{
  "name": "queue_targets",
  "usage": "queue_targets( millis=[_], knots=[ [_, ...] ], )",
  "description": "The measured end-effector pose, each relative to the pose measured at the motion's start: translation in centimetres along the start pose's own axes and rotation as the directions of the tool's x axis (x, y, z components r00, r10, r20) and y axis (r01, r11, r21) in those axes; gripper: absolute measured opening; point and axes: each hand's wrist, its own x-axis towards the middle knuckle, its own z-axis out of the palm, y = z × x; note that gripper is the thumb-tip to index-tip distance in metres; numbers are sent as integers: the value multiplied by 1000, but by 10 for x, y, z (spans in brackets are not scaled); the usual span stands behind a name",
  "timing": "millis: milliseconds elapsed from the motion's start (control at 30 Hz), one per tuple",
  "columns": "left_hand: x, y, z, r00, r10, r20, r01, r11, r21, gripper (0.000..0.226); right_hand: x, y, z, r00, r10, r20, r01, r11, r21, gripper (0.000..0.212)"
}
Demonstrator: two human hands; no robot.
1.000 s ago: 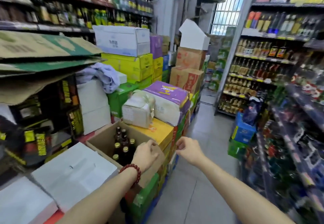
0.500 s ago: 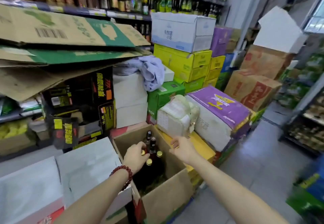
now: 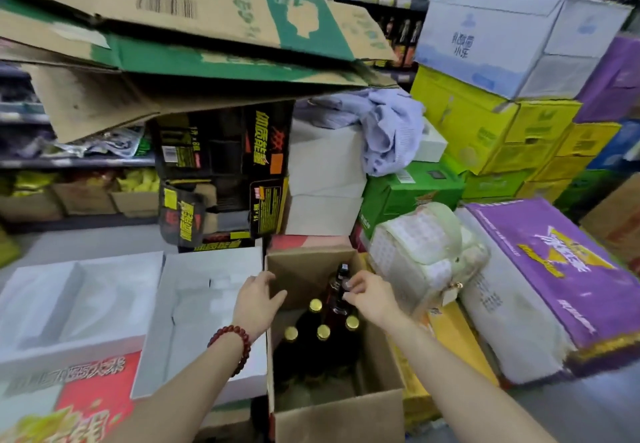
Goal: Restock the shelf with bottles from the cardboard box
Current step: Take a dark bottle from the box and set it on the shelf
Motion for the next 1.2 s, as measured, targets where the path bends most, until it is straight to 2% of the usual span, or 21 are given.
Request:
queue_targets(
  millis=[100,300,400,533,667,833,1033,1200],
  knots=[
    [10,-23,16,999,-33,1,33,999,-29,47,19,17,19,998,42,-52,-40,998,44,28],
    [29,-52,46,998,-1,56,10,984,-177,68,53,48,50,979,112,-170,-89,986,139,43],
    [32,-59,59,999,33,21,-28,978,-205,66,66,53,65,976,81,-201,-51,988,148,45],
    [35,-67,70,998,27,-53,-38,975,-219,60,81,56,84,983,85,-164,-53,981,189,45],
    [37,-73,75,995,33,-89,-54,966,-254,59,88,62,96,966,110,-233,-50,967,250,47],
    [37,-72,77,992,34,-125,-65,964,-258,57,87,63,97,959,79,-273,-9,969,248,34],
    [36,-65,68,999,23,-35,-29,981,-189,65,83,52,79,969,16,-246,52,962,267,24],
    [29,-35,54,996,-62,62,68,992,-104,74,68,23,35,962,-75,-262,134,967,215,24]
  ],
)
